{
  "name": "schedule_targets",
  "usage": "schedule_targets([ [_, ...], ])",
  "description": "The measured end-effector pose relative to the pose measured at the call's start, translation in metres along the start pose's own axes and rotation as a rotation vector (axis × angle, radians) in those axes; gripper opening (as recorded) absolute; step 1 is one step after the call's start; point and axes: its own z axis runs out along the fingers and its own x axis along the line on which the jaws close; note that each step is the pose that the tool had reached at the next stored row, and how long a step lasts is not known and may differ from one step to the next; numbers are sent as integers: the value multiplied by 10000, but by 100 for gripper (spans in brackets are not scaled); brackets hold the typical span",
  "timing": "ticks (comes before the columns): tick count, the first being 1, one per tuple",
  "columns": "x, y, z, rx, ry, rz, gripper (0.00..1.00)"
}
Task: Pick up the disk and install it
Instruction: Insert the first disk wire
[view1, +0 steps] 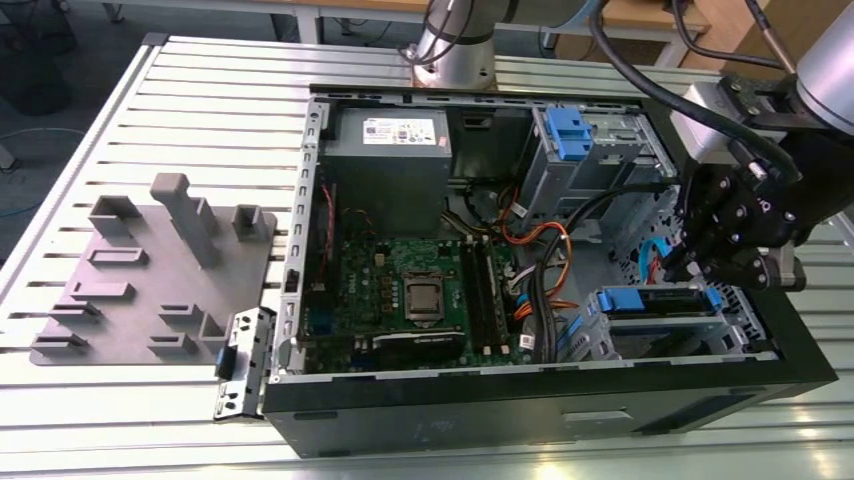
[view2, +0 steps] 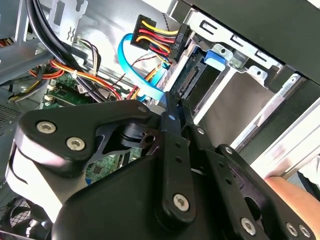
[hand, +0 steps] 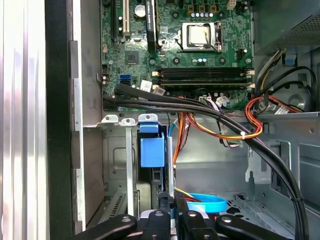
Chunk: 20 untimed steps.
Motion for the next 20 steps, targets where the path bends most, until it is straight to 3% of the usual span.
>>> schedule_targets([
  [6, 40, 1, 16, 2, -4, -48, 16],
  [11, 43, 14, 52, 69, -11, -140, 16],
  [20, 64, 21, 69, 70, -14, -193, 16],
])
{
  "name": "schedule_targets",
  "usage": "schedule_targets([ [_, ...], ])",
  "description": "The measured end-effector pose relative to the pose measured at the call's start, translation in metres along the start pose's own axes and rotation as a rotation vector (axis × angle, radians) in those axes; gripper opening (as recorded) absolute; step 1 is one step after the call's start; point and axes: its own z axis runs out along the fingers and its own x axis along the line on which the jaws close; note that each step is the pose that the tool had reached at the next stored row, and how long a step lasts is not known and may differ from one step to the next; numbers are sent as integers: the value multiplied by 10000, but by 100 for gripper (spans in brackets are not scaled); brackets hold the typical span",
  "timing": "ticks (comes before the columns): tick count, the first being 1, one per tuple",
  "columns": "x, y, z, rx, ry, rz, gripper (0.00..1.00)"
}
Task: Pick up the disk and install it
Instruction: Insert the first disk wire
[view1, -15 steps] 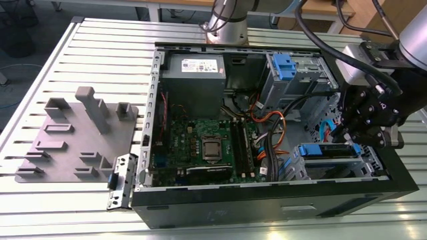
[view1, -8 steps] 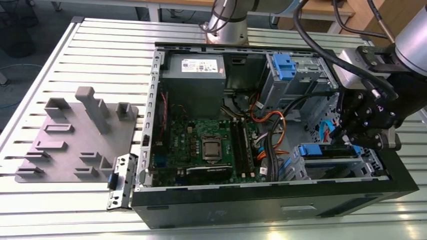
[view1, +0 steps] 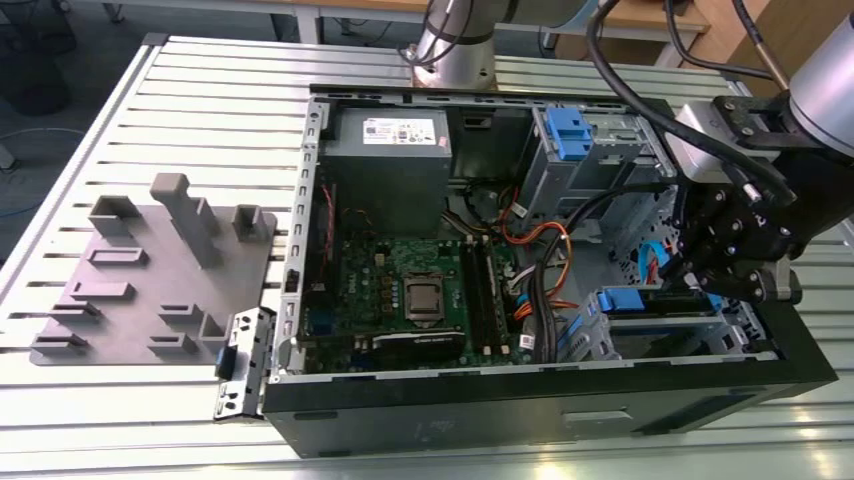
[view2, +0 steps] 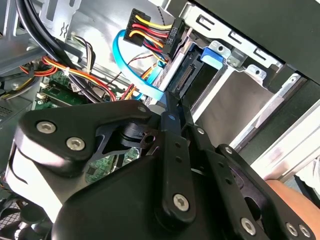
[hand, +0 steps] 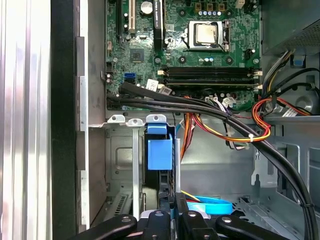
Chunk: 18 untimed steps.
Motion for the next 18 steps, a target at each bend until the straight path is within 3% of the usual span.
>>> schedule_targets([
  [18, 15, 0, 41, -1, 4, -29, 16],
])
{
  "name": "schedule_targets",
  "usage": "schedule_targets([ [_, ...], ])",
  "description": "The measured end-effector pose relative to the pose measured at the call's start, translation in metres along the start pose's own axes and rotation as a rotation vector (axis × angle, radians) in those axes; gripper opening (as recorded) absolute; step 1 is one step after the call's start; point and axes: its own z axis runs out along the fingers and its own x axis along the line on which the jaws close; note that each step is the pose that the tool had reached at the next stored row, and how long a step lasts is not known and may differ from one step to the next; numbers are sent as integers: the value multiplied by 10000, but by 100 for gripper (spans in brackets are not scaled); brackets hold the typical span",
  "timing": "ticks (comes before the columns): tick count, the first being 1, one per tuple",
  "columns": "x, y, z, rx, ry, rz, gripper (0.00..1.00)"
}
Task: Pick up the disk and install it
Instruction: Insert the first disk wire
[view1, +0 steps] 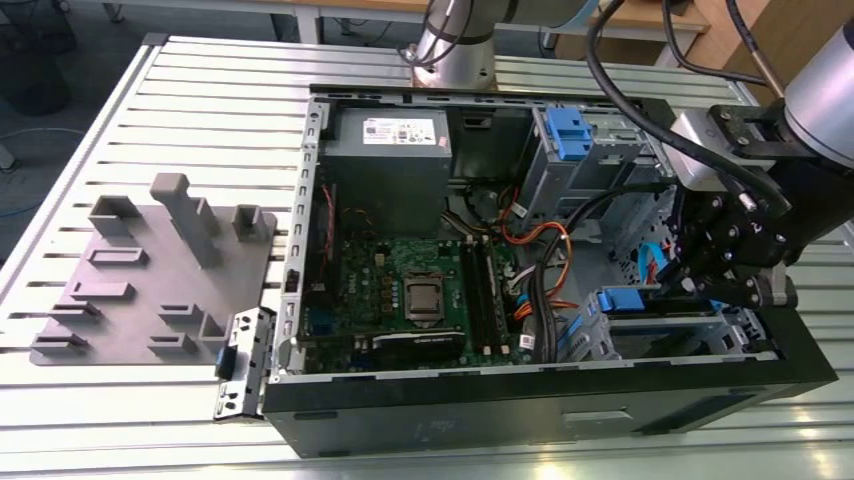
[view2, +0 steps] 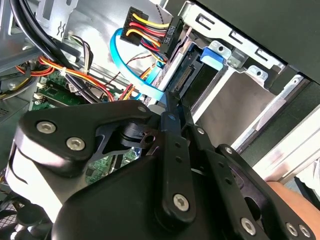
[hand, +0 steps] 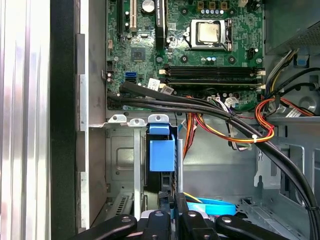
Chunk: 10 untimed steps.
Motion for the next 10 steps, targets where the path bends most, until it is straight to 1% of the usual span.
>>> schedule_targets([
  [10, 1, 0, 26, 0, -1, 0, 16],
])
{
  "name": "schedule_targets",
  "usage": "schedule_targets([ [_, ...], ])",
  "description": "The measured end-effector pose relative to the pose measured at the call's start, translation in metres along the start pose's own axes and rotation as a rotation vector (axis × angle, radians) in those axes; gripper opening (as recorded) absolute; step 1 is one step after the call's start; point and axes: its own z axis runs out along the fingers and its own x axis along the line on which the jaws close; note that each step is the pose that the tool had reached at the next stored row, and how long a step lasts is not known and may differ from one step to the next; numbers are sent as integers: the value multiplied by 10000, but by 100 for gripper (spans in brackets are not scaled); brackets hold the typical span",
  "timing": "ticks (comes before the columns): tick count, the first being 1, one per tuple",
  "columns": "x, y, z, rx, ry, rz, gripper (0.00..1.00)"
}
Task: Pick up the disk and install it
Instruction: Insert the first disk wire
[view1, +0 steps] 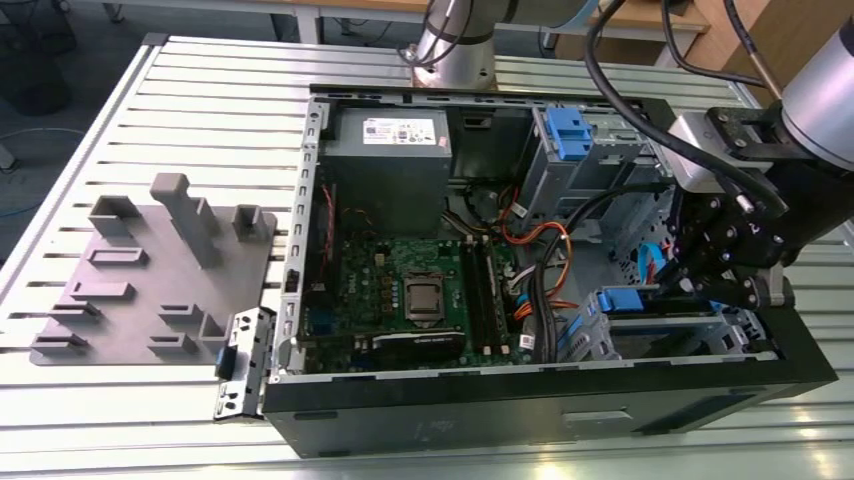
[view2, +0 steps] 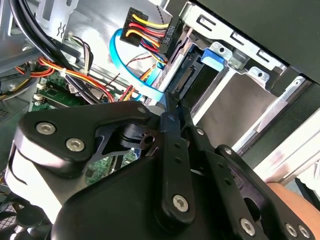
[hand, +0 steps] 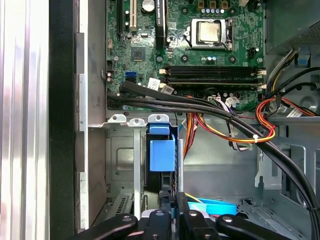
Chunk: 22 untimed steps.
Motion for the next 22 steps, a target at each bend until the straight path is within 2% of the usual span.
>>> schedule_targets([
  [9, -1, 0, -37, 1, -1, 1, 16],
  [22, 9, 0, -8, 1, 3, 0, 16],
])
